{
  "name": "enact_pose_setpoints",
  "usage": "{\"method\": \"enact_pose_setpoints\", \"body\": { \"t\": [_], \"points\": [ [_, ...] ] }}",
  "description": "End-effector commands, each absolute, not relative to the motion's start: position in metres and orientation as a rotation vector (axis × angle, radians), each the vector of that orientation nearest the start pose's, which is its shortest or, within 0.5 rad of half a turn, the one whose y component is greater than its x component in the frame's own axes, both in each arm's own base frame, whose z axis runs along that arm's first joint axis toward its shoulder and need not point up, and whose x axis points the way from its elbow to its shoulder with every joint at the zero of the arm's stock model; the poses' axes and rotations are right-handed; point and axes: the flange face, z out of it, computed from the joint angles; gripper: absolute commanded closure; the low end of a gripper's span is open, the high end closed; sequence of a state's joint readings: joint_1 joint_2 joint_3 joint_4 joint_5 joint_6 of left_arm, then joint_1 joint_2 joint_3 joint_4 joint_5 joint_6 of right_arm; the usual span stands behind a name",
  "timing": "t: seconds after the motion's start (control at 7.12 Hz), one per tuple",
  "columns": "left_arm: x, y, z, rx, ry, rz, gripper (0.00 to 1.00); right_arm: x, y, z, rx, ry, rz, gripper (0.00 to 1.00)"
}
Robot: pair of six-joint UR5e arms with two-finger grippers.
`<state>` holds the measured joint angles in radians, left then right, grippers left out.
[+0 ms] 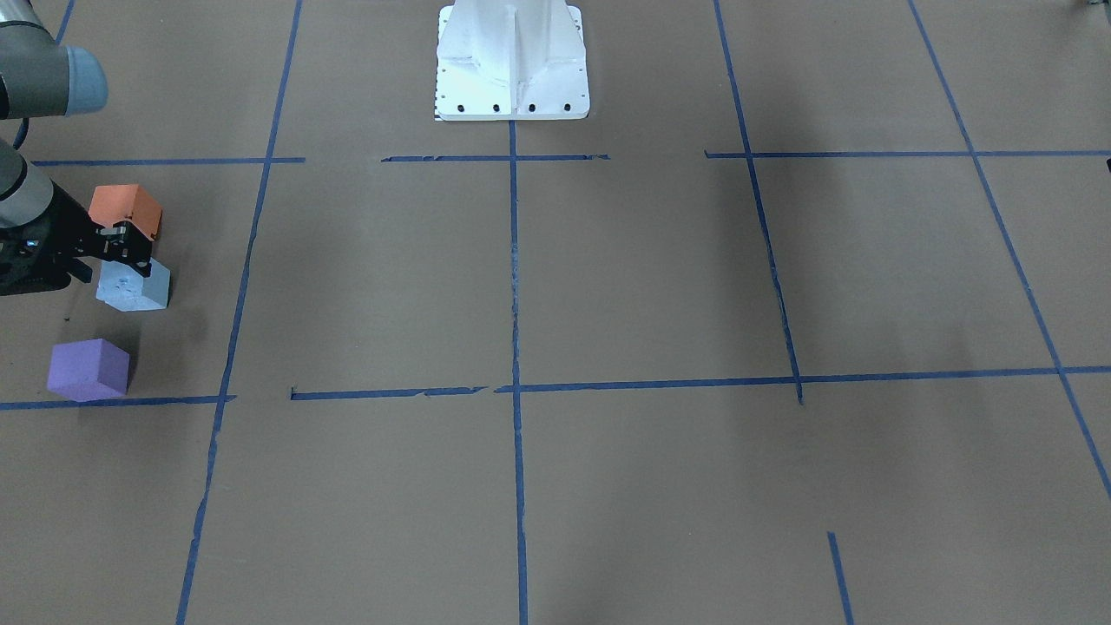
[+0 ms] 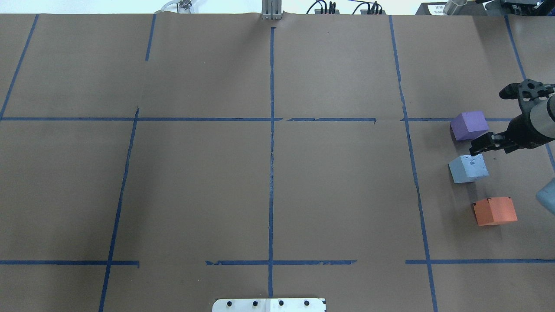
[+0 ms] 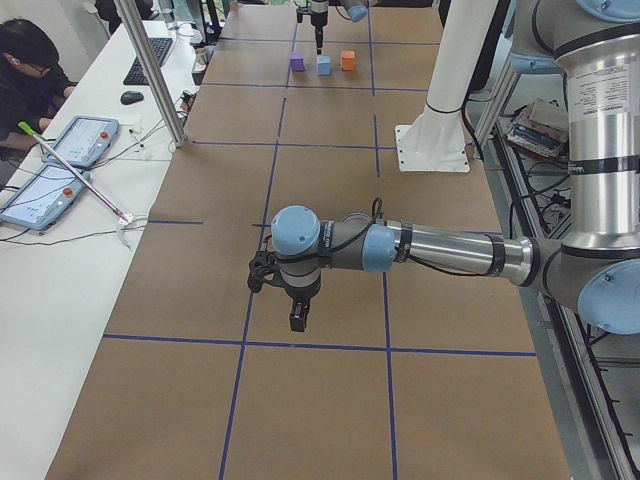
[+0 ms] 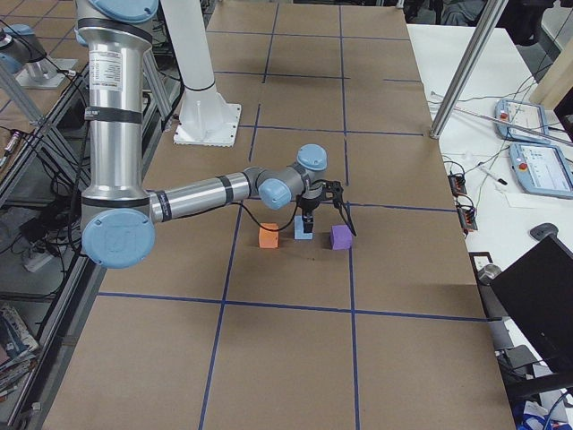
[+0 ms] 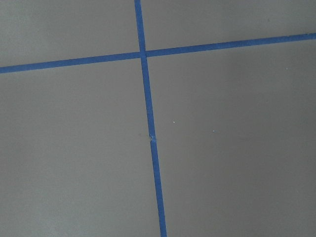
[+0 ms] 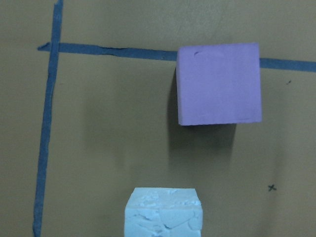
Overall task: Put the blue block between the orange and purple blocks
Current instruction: 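Open the right gripper and withdraw the right arm from the cubes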
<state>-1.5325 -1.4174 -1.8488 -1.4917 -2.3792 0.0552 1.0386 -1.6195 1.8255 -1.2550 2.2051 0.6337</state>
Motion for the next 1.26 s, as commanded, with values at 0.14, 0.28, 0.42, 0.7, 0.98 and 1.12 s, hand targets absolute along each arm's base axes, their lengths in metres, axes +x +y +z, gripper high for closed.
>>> {"method": "enact_pose_setpoints", "body": {
  "t": [0.14, 0.28, 0.42, 0.7, 0.98, 1.12],
  "points": [
    [-0.045, -0.429, 0.596, 0.055, 0.808, 0.109, 0.0, -0.07, -0.474, 0.554, 0.117, -0.756, -0.185, 0.0],
    [-0.045, -0.429, 0.597, 0.054, 0.808, 0.11, 0.0, -0.028, -0.466, 0.57, 0.115, -0.754, -0.217, 0.0],
    [-0.045, -0.43, 0.596, 0.055, 0.808, 0.11, 0.0, 0.013, -0.449, 0.591, 0.104, -0.747, -0.226, 0.0],
    [-0.045, -0.43, 0.597, 0.059, 0.803, 0.121, 0.0, 0.053, -0.428, 0.615, 0.032, -0.745, -0.126, 0.0],
    [-0.046, -0.427, 0.603, 0.044, 0.799, 0.113, 0.0, 0.05, -0.413, 0.627, 0.004, -0.797, -0.11, 0.0],
    [-0.046, -0.428, 0.61, 0.034, 0.798, 0.111, 0.0, 0.05, -0.414, 0.626, 0.006, -0.794, -0.107, 0.0]
  ]
}}
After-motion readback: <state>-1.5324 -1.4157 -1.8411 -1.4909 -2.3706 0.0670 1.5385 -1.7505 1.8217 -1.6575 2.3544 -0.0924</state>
